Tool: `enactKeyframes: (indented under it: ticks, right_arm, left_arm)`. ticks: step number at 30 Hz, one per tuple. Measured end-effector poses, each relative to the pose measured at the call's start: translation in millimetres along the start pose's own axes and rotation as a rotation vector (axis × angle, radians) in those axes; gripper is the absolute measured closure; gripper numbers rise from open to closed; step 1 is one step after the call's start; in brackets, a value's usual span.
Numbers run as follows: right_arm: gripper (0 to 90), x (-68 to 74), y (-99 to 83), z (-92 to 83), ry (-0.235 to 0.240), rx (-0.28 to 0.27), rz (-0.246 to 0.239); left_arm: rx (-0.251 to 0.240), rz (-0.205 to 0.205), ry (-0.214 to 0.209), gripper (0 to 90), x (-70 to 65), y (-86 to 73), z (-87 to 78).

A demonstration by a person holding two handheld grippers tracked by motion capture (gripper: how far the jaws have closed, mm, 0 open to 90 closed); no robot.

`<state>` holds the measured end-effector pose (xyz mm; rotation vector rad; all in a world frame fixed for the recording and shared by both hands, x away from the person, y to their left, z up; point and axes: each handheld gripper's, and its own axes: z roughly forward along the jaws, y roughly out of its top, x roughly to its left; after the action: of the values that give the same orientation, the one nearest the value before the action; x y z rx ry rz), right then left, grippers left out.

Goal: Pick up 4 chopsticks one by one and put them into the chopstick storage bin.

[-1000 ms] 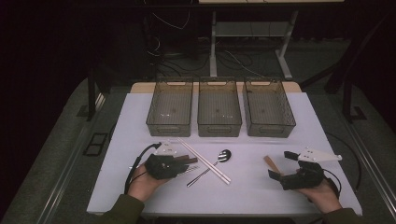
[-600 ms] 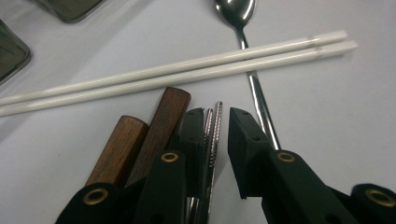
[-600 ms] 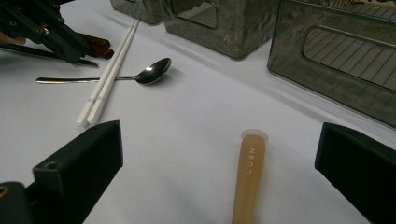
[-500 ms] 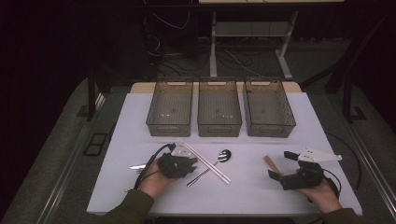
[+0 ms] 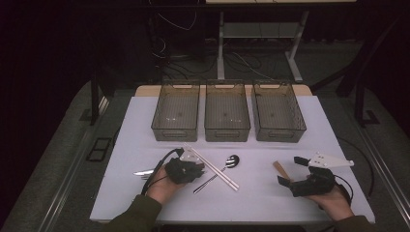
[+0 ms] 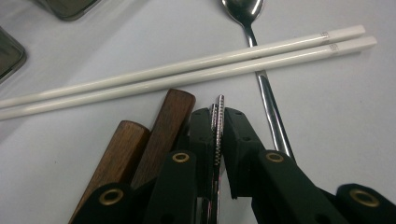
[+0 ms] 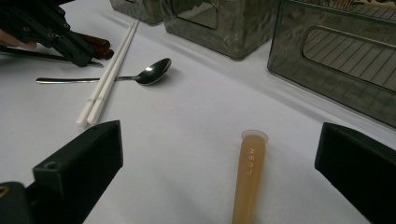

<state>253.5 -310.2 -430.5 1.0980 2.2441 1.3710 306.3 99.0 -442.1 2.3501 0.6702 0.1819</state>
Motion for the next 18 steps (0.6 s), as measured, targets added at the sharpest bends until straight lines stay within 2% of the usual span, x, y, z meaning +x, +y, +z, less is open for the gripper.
enactKeyframes:
  ticks: [12, 18]
  right_arm:
    - [1.1, 0.6, 0.0, -0.8, 0.000, -0.004, -0.001]
    - [1.1, 0.6, -0.1, -1.0, 0.002, -0.004, -0.002]
  left_arm:
    - [-0.009, -0.021, -0.002, 81.0, 2.6, 4.8, 3.1]
    - [-0.081, -0.038, -0.023, 72.2, 1.1, 0.2, -17.1]
